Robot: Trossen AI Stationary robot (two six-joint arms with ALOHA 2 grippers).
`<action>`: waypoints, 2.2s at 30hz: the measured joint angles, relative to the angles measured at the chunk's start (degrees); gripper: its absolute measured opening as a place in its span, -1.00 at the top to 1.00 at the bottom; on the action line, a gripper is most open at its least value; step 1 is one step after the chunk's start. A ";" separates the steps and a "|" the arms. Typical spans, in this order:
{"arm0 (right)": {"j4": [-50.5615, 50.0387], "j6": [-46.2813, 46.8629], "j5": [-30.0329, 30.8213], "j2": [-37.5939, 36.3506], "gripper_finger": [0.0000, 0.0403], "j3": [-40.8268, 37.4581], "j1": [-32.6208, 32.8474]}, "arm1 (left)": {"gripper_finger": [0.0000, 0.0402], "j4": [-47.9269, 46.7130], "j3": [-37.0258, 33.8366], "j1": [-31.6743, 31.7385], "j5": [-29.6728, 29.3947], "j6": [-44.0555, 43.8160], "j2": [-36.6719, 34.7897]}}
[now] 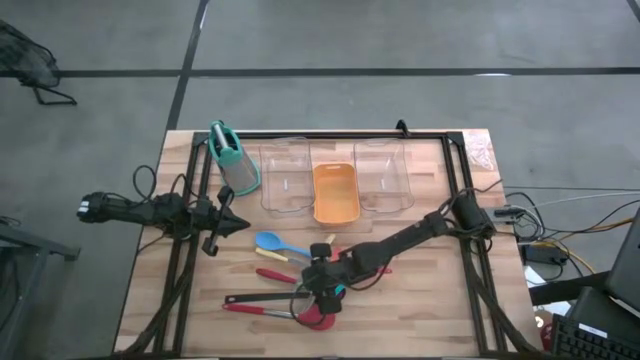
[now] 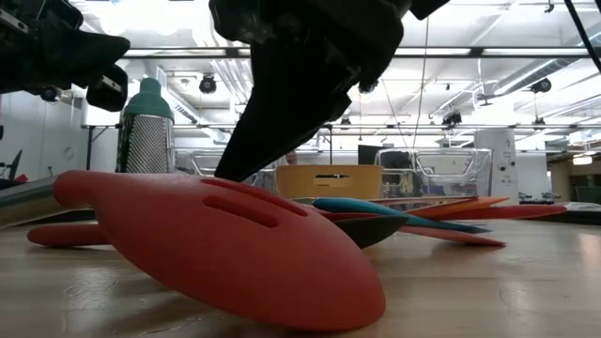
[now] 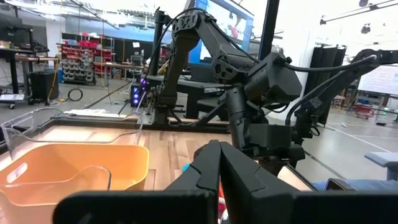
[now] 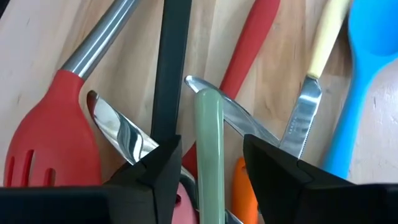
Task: Pick & Place Kitchen Items
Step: Put the green table knife into the orange bin
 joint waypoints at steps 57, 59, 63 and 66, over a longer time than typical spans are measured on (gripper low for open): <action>6.48 2.35 0.04 -0.04 0.65 -6.93 -0.02 | 0.94 -0.11 -0.01 0.00 0.00 -0.01 0.00; 6.42 2.16 0.00 -0.04 0.71 -6.93 -0.02 | 0.94 -0.11 0.00 -0.01 0.00 0.00 0.00; 6.44 1.92 0.02 -0.04 0.71 -6.89 -0.02 | 0.94 -0.11 -0.01 0.00 0.00 0.00 0.00; 6.08 1.85 0.00 -0.04 0.65 -6.43 -0.02 | 0.94 -0.11 0.00 -0.02 0.00 -0.02 0.00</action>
